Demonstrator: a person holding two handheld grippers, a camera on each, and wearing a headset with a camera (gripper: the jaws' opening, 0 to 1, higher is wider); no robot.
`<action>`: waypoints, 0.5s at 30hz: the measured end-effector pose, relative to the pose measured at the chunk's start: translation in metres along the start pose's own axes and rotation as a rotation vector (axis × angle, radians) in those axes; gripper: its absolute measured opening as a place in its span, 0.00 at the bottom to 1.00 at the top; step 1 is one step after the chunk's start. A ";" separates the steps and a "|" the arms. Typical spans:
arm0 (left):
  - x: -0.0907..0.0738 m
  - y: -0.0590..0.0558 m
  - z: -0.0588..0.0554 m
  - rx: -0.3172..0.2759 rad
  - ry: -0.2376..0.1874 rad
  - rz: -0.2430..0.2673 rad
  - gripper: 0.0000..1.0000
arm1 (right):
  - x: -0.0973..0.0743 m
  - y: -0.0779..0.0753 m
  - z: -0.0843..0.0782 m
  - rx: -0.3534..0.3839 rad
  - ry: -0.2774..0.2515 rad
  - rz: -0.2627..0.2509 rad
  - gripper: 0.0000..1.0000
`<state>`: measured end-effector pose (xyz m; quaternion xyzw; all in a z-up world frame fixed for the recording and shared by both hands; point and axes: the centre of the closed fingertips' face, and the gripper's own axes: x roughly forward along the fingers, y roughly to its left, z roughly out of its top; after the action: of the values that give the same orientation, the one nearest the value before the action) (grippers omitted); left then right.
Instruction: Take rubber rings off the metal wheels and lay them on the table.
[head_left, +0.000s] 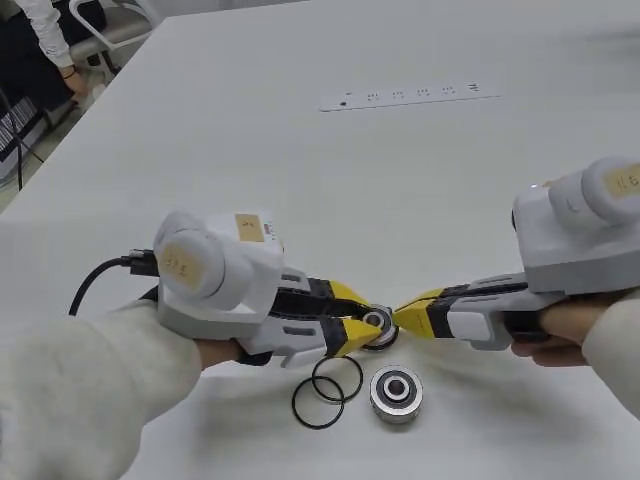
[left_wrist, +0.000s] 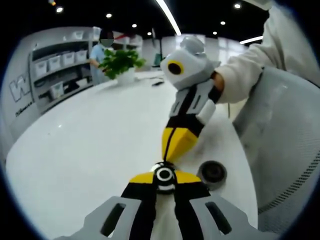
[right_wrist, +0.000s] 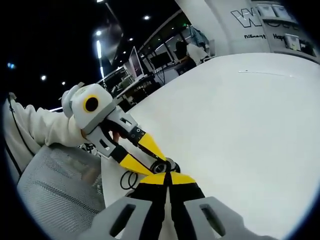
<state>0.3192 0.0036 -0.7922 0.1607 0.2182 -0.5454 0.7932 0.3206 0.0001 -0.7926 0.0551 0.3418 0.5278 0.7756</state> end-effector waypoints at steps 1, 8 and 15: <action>0.000 0.000 0.000 0.000 0.000 0.000 0.14 | 0.000 0.000 0.000 -0.001 0.000 0.000 0.00; 0.000 0.001 0.000 -0.001 -0.001 0.000 0.14 | 0.000 0.002 0.001 -0.008 -0.001 0.002 0.00; 0.000 0.001 -0.001 -0.004 -0.006 0.000 0.14 | 0.001 0.002 0.001 -0.011 -0.003 0.005 0.00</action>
<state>0.3200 0.0039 -0.7930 0.1575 0.2166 -0.5453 0.7943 0.3199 0.0017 -0.7915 0.0523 0.3378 0.5314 0.7751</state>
